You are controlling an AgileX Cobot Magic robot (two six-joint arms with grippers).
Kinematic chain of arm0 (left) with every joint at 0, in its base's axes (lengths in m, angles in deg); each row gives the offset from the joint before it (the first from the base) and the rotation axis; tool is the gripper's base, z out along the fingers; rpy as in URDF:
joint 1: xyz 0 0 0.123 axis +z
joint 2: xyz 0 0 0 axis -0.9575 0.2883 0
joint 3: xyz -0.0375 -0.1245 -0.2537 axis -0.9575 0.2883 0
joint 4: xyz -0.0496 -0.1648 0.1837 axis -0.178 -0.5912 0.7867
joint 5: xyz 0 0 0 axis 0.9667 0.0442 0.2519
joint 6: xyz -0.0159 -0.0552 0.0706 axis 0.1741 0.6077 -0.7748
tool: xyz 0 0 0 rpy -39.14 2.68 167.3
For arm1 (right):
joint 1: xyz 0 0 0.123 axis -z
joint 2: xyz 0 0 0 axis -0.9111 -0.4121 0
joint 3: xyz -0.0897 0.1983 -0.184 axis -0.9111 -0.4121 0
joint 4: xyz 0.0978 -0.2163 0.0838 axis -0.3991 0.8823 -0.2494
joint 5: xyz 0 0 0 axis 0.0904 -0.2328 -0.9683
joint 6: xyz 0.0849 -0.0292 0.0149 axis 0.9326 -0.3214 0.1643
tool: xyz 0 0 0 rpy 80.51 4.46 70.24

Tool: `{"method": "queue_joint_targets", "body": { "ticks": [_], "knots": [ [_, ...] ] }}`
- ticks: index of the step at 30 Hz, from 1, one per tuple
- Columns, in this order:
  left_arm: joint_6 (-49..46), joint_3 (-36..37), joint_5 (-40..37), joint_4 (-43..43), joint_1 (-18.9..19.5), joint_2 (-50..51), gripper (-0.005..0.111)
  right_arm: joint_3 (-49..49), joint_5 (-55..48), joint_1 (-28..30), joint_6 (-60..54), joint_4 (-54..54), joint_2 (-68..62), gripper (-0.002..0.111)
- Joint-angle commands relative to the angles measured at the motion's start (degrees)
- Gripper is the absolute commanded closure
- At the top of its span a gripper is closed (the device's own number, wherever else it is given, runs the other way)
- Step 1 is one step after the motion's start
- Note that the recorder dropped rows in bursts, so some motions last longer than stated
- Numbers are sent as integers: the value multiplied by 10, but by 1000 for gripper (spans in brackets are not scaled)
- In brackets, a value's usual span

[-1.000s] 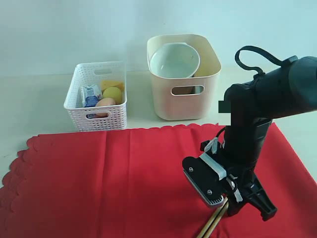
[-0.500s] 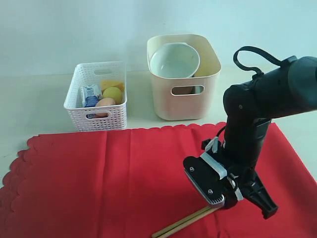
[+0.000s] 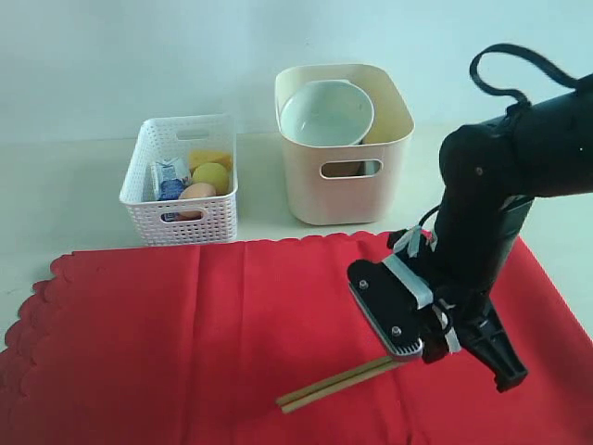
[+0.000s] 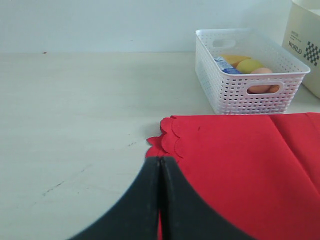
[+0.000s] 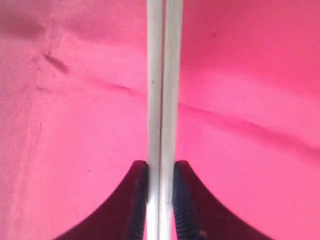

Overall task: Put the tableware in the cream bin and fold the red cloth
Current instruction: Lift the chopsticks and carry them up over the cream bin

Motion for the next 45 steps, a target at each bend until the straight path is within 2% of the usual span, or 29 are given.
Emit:
{"method": "queue_joint_targets", "body": {
  "ticks": [1,16,26,29,38,45],
  "knots": [
    [1,2,6,-3,1,-4,107,0,8,-1,9,-5,52,108],
    [1,2,6,-3,1,-4,107,3,111,-1,177,-108,191,108],
    [1,2,6,-3,1,-4,107,25,170,2,317,-109,242,108],
    [1,2,6,-3,1,-4,107,48,170,20,344,-142,242,108],
    [1,2,6,-3,1,-4,107,80,204,122,299,-333,238,108],
    [1,2,6,-3,1,-4,107,125,204,178,268,-461,172,108]
  ]
}}
